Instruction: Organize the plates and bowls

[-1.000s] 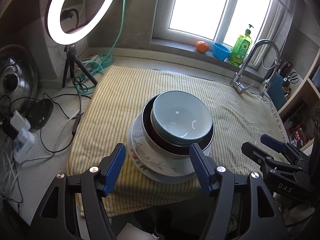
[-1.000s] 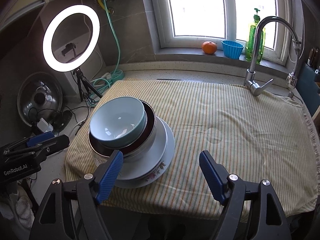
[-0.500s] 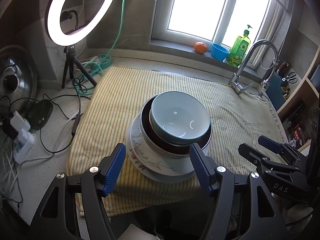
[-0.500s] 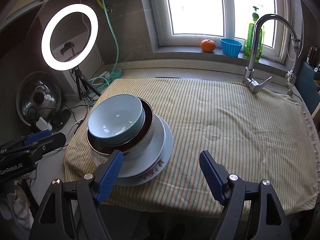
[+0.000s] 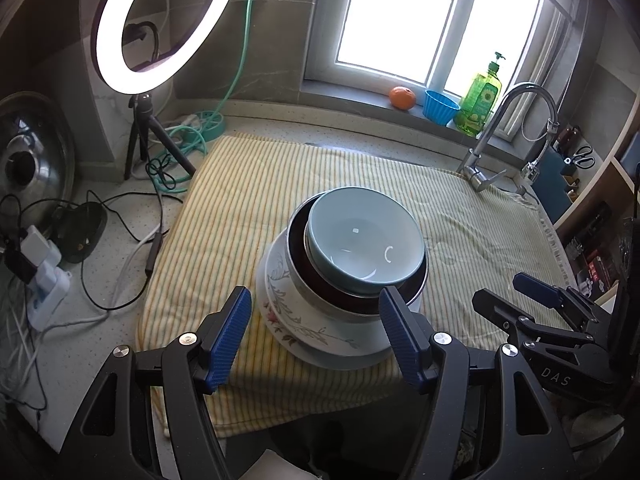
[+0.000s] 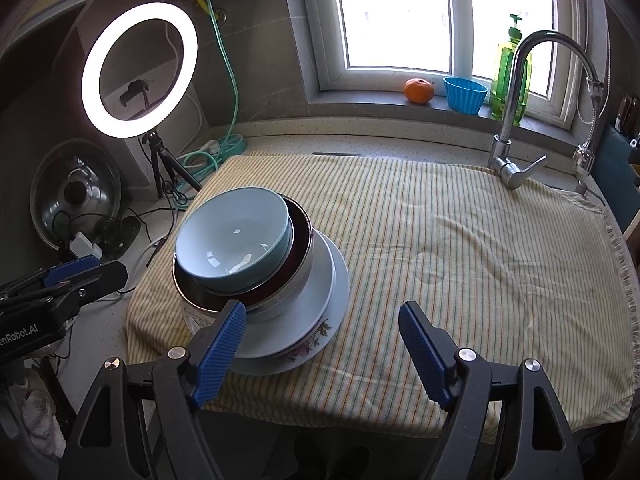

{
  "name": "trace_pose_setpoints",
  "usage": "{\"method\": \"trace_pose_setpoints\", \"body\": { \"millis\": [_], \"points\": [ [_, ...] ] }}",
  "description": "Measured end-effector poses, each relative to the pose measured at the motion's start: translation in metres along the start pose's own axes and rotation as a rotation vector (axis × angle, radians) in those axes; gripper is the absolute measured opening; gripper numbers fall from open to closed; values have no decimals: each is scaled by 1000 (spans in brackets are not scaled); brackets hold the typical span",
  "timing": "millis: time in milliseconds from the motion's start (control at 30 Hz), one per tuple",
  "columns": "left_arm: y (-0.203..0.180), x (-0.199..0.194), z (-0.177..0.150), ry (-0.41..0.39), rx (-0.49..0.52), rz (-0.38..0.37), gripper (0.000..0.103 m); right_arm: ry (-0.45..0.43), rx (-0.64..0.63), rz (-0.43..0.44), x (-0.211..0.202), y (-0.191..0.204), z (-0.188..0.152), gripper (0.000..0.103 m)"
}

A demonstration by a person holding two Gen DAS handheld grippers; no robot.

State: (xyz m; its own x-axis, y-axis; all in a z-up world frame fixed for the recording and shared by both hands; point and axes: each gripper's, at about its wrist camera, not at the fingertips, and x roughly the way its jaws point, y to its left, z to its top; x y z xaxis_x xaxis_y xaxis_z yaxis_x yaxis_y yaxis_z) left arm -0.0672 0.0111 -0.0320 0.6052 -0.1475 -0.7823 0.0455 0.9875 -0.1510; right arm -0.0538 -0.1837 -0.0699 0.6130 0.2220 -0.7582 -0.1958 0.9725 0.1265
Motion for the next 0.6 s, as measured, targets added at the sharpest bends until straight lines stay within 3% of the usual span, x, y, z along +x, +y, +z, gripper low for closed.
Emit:
{"method": "trace_pose_setpoints", "body": {
  "millis": [600],
  "points": [
    [13, 2, 8, -61, -9, -14, 66, 22, -1, -27, 16, 4, 4, 75]
  ]
}}
